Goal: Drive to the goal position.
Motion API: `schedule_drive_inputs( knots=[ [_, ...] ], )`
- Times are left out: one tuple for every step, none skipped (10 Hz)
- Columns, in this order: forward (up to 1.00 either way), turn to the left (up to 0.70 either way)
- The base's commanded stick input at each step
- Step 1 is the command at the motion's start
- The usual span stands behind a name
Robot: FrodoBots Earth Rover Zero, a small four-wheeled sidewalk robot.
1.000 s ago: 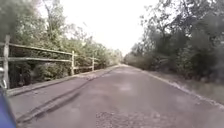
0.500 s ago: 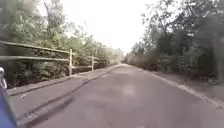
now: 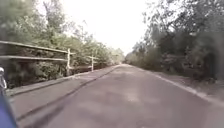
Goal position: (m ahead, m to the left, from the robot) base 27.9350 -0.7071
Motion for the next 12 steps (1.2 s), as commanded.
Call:
schedule_drive_inputs(
  knots=[
    [0.70, -0.11],
    [0.70, -0.16],
    [0.70, -0.29],
    [0.70, 0.00],
    [0.70, 0.00],
    [0.70, 0.00],
    [0.70, 0.00],
    [0.70, 0.00],
    [0.70, 0.00],
    [0.70, 0.00],
    [0.70, 0.00],
    [0.70, 0.00]
  ],
)
